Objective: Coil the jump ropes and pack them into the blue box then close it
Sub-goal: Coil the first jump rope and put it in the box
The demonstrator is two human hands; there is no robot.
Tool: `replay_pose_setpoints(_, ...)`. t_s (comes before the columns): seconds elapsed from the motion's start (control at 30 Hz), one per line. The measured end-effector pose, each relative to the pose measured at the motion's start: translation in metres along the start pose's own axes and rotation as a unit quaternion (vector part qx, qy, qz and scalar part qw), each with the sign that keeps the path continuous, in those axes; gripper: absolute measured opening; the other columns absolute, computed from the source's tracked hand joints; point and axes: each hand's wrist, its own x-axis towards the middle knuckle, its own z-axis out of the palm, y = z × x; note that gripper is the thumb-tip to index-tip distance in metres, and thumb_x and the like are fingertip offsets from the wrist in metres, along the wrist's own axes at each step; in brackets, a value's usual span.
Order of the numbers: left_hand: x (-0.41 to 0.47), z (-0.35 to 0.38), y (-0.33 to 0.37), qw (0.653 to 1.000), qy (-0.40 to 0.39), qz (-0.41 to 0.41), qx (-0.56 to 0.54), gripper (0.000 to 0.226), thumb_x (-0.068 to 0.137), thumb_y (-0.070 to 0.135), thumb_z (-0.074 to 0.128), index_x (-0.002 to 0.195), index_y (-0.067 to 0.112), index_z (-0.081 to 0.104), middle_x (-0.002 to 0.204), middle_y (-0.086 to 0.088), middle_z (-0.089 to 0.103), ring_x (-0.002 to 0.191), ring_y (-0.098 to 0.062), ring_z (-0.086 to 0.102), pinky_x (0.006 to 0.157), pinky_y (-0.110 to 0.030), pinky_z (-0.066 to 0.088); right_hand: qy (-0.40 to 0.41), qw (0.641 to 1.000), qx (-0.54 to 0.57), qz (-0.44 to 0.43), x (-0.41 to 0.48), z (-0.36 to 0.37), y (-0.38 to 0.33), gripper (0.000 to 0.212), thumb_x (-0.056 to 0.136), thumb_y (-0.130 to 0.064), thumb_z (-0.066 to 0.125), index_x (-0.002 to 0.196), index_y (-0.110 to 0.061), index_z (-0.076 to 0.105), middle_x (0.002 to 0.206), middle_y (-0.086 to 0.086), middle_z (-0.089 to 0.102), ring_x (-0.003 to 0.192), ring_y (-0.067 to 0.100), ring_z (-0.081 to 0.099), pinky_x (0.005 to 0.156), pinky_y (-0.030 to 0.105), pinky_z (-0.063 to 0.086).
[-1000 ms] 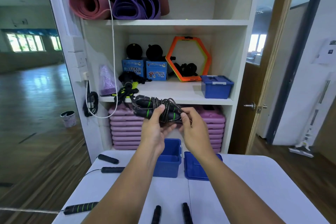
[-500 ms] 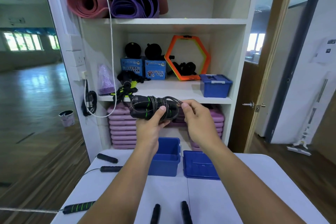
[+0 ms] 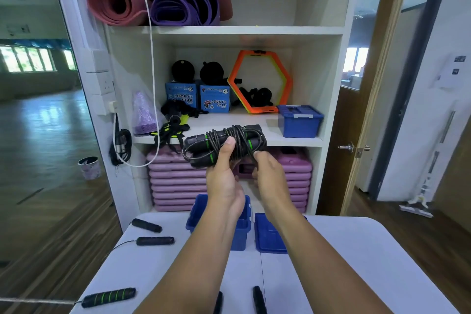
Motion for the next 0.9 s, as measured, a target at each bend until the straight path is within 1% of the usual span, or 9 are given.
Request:
replay_pose_setpoints(0.13,-0.008,0.004,0.001,0.999,-0.031,-0.011,0.016,0.009,0.093,0.021,0.066,0.092,0.013,0.07,0.078,0.002,0.076,0.063,-0.006,0.071,0.051,-0.016,0.051,-0.007,0.997,0.063,-0.044,-0.002,-0.003,-0.002,0.036,0.093,-0.024,0.046,0.067,-0.044,0.062,0.065,-0.022,0.06,0.069,0.007,0.051,0.069,0.029,0.04)
replay_pose_setpoints(0.2,-0.011,0.005,0.0,0.999,-0.038,-0.015,0.019,0.009,0.094,0.021,0.065,0.092,0.014,0.07,0.077,0.003,0.077,0.064,-0.005,0.072,0.052,-0.016,0.052,-0.016,0.994,0.093,-0.062,-0.001,-0.004,-0.002,0.027,0.091,-0.023,0.046,0.088,-0.038,0.069,0.088,-0.013,0.073,0.088,0.012,0.066,0.082,0.034,0.051)
replay_pose_setpoints(0.3,-0.014,0.006,0.0,0.999,-0.043,-0.012,0.024,0.01,0.095,0.021,0.063,0.094,0.013,0.069,0.076,0.004,0.076,0.062,-0.004,0.071,0.05,-0.015,0.051,-0.024,0.989,0.12,-0.082,-0.002,-0.005,-0.002,0.029,0.087,-0.023,0.046,0.104,-0.029,0.069,0.105,-0.003,0.074,0.106,0.019,0.067,0.095,0.041,0.052)
replay_pose_setpoints(0.47,-0.017,0.007,-0.001,0.999,-0.04,-0.004,0.029,0.018,0.094,0.022,0.064,0.104,0.009,0.07,0.085,0.001,0.078,0.072,-0.006,0.073,0.058,-0.016,0.054,-0.012,0.986,0.131,-0.105,0.002,-0.007,0.001,0.03,0.081,-0.026,0.049,0.102,-0.034,0.07,0.103,-0.002,0.073,0.102,0.018,0.066,0.093,0.041,0.051)
replay_pose_setpoints(0.57,-0.016,0.005,-0.005,0.999,-0.034,-0.002,0.038,0.031,0.092,0.024,0.066,0.117,0.005,0.069,0.097,-0.002,0.078,0.08,-0.007,0.074,0.062,-0.016,0.055,-0.012,0.983,0.143,-0.117,0.001,-0.007,0.0,0.026,0.081,-0.042,0.057,0.101,-0.033,0.072,0.105,0.0,0.074,0.105,0.02,0.067,0.096,0.042,0.052)
replay_pose_setpoints(0.67,-0.017,0.002,-0.007,0.997,-0.044,-0.011,0.058,0.044,0.087,0.03,0.07,0.124,0.006,0.067,0.109,-0.004,0.077,0.087,-0.006,0.073,0.066,-0.015,0.055,0.015,0.984,0.151,-0.093,0.001,-0.006,-0.003,0.045,0.075,-0.062,0.07,0.096,-0.023,0.074,0.1,0.002,0.077,0.1,0.02,0.071,0.096,0.046,0.054)
replay_pose_setpoints(0.73,-0.017,-0.002,-0.007,0.996,-0.06,-0.021,0.069,0.051,0.079,0.036,0.073,0.123,0.01,0.068,0.107,-0.001,0.077,0.086,-0.006,0.073,0.069,-0.019,0.054,0.029,0.985,0.146,-0.082,0.002,-0.006,-0.005,0.04,0.079,-0.059,0.07,0.091,-0.022,0.076,0.097,0.003,0.077,0.099,0.023,0.072,0.095,0.051,0.054)
replay_pose_setpoints(0.83,-0.013,-0.017,-0.005,0.987,-0.113,-0.048,0.101,0.063,0.063,0.054,0.085,0.114,0.02,0.071,0.1,0.005,0.076,0.079,-0.005,0.068,0.073,-0.027,0.044,0.042,0.986,0.139,-0.082,0.003,-0.004,-0.006,0.023,0.09,-0.042,0.067,0.085,-0.022,0.076,0.091,0.005,0.077,0.093,0.024,0.072,0.089,0.051,0.057)
replay_pose_setpoints(0.9,-0.006,-0.033,-0.002,0.982,-0.153,-0.067,0.086,0.078,0.049,0.06,0.092,0.112,0.019,0.07,0.094,0.004,0.073,0.081,-0.009,0.065,0.07,-0.028,0.043,0.044,0.986,0.137,-0.083,0.004,-0.005,-0.008,0.024,0.087,-0.045,0.068,0.082,-0.023,0.075,0.09,0.007,0.077,0.092,0.028,0.072,0.087,0.051,0.057)
